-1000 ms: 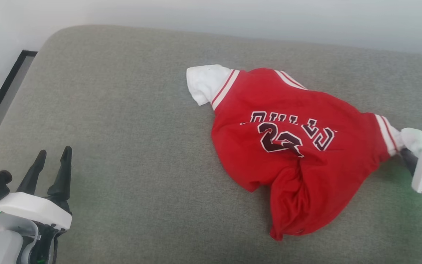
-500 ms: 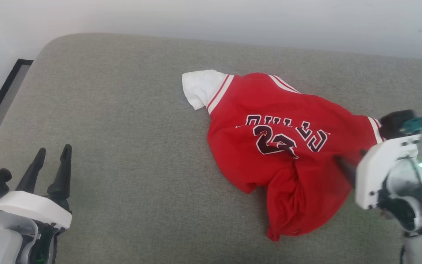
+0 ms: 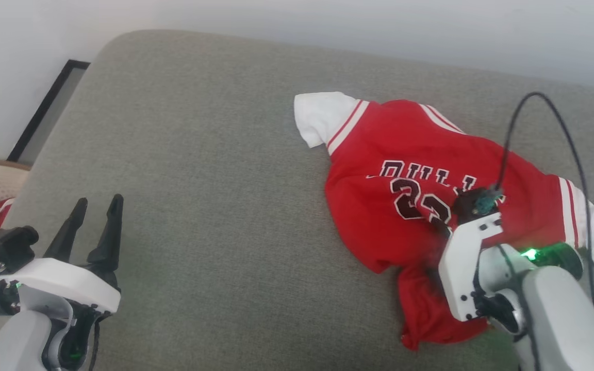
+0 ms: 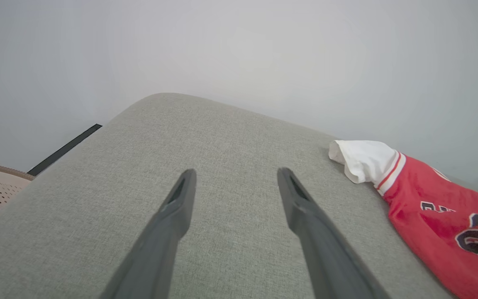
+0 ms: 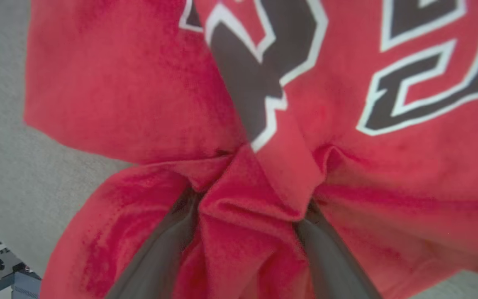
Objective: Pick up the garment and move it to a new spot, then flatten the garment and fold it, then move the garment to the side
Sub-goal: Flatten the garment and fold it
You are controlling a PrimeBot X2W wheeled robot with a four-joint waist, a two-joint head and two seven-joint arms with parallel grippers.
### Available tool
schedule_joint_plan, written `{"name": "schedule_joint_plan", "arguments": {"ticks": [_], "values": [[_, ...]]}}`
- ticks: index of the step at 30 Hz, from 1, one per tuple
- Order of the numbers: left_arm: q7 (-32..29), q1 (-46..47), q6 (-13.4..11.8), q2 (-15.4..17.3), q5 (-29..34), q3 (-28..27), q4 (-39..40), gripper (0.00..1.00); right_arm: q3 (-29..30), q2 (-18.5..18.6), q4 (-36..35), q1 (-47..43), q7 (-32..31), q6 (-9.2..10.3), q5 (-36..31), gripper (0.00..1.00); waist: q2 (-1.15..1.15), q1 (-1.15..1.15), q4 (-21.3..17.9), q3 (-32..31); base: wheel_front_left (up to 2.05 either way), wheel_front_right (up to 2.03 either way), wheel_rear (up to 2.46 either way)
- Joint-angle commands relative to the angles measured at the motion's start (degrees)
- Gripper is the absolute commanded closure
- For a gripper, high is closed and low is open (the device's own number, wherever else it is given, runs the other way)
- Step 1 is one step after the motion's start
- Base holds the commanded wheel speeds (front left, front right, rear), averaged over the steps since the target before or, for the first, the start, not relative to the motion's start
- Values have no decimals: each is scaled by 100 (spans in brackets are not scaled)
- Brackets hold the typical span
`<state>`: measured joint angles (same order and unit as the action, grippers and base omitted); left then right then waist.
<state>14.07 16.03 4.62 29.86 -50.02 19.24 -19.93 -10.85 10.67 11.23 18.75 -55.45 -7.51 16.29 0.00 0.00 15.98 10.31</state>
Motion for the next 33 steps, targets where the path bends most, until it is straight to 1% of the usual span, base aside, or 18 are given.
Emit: {"name": "schedule_joint_plan", "arguments": {"ticks": [1, 4, 5, 6, 8, 11, 15, 19, 20, 24, 28, 33], "values": [[-6, 70, 34, -20, 19, 10, -26, 0, -91, -15, 169, 64, -25, 3, -100, 0, 0, 0, 65, 8, 0, 0, 0], [9, 127, 55, -68, 31, 47, -101, 0, -267, -19, 684, 93, -50, 3, -170, 0, 0, 0, 128, -19, 0, 0, 0], [13, 134, 58, -83, 36, 60, -126, 0, -380, 17, 836, 108, -35, 3, -208, 40, 0, 0, 146, -35, 0, 0, 0], [20, 128, 67, -102, 32, 61, -154, 0, -462, 27, 958, 112, 2, 2, -169, 100, 0, 0, 156, -53, 0, 0, 0], [34, 111, 80, -122, 34, 69, -203, 0, -614, 68, 1109, 159, 84, 2, -68, 100, 0, 0, 158, -93, 0, 0, 0], [51, 31, 76, -112, 28, 38, -252, 0, -937, 166, 1022, 200, 163, 0, 220, 100, 0, 0, 105, -172, 0, 0, 0], [67, -82, 53, -38, 18, -34, -257, 0, -1447, 522, 497, 193, 106, 1, 657, 100, 0, 0, -35, -274, 0, 0, 0], [70, -191, 13, 24, -17, -112, -212, 0, -1707, 911, -157, 47, -157, 3, 1050, 100, 0, 0, -199, -349, 0, 0, 0], [70, -191, 13, 24, -17, -112, -212, 0, -1707, 911, -157, 47, -157, 3, 1050, 100, 0, 0, -199, -349, 0, 0, 0], [74, -262, -19, 59, -41, -169, -154, 0, -1810, 1202, -837, -277, -501, 3, 1387, 100, 0, 0, -326, -371, 0, 0, 0], [81, -320, -44, 84, -53, -218, -101, 0, -1764, 1346, -1376, -731, -806, 3, 1639, 100, 0, 0, -410, -360, 0, 0, 0], [89, -322, -46, 84, -67, -255, -61, 0, -1690, 1339, -1671, -1249, -1008, 3, 1711, 100, 0, 0, -459, -303, 0, 0, 0]]}}
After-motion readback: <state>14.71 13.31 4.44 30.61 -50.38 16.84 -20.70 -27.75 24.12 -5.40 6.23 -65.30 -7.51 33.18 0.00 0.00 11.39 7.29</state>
